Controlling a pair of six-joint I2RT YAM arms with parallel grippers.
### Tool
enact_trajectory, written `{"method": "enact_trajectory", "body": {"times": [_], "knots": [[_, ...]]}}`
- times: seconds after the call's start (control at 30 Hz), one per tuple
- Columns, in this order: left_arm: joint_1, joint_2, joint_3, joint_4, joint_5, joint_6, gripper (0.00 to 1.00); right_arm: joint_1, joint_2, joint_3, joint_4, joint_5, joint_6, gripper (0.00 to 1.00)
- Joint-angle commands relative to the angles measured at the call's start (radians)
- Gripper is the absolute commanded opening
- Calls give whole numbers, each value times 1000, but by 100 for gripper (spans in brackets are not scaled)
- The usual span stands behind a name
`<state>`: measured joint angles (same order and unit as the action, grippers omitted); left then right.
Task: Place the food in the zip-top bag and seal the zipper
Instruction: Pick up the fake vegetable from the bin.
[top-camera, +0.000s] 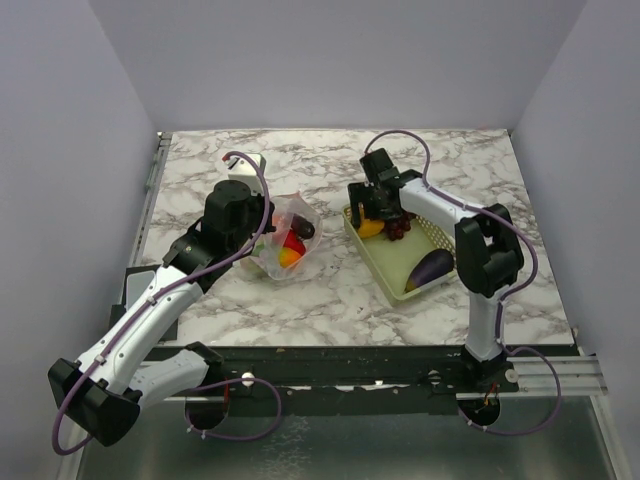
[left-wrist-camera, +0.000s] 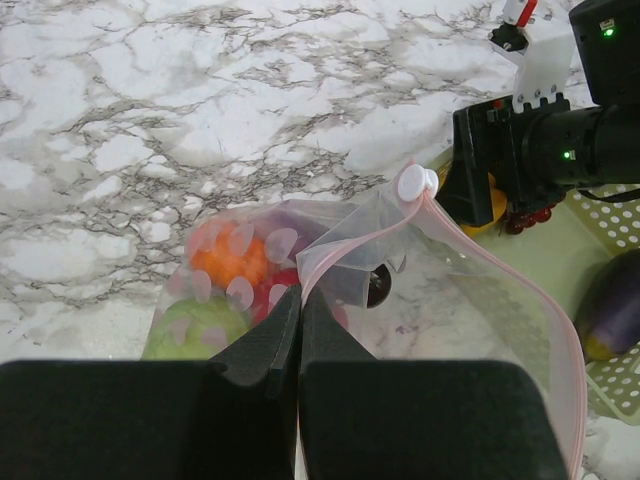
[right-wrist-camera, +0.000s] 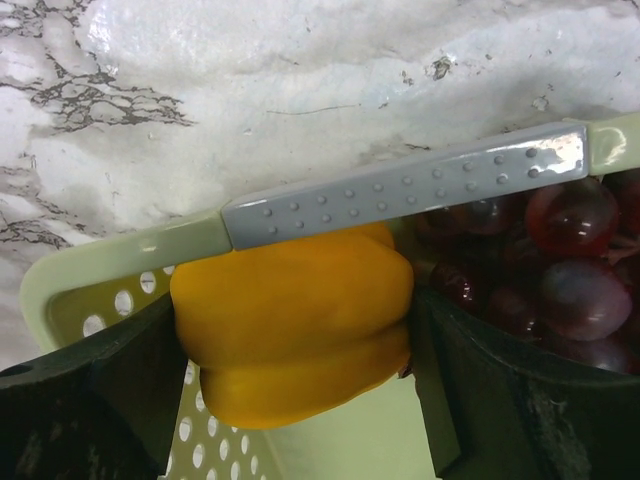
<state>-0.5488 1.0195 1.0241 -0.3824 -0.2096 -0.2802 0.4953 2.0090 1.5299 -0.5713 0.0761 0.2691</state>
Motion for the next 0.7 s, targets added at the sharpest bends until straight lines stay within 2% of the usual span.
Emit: {"method": "enact_trajectory", "body": {"times": [0.0,0.1,0.5,0.67], "knots": [[7,4,-7,22,20,-4,1,-4,-53,-38,-37,16,6,51],[7,3,-7,22,20,-5,1,-5,-100,-59,-41,46,13,43],[9,7,-9,23,24,-7,1,-4,-287,-106,-62,66,31,42],[9,11,-7,23,28,-7,1,0,-392,-118,-58,10,25,40]]}}
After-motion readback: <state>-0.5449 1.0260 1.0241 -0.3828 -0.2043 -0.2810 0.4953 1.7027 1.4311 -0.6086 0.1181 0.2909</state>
